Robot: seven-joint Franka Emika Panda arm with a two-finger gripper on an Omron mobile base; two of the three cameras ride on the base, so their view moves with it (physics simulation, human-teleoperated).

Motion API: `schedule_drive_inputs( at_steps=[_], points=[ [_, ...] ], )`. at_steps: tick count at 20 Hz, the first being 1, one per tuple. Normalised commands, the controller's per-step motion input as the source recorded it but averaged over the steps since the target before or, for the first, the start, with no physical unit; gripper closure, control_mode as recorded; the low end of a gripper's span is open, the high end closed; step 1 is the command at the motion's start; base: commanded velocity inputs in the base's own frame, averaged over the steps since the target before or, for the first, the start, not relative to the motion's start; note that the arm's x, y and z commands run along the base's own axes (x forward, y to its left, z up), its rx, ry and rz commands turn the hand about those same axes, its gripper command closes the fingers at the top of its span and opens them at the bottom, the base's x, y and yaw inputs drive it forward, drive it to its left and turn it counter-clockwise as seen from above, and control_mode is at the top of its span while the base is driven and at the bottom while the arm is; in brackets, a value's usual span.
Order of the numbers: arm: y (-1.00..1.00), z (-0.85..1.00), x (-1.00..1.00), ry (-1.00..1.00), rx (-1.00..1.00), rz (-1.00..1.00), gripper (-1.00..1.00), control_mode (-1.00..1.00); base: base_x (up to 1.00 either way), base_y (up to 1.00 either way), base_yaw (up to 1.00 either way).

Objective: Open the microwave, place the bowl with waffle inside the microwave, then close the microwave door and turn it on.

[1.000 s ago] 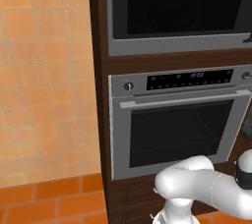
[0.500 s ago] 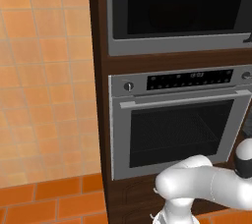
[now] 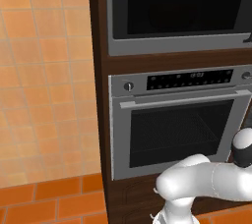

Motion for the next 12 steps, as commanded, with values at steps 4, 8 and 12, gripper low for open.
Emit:
schedule_drive_inputs(
  at_steps=[4, 8, 12],
  points=[
    [-0.01, -0.05, 0.29, 0.0, -0.01, 0.01, -1.0, -1.0, 0.0, 0.0, 0.0],
    [0.0, -0.15, 0.31, 0.0, 0.0, 0.0, -1.0, -1.0, 0.0, 0.0, 0.0],
    [0.0, -0.12, 0.2, 0.0, 0.0, 0.0, -1.0, -1.0, 0.0, 0.0, 0.0]
  ],
)
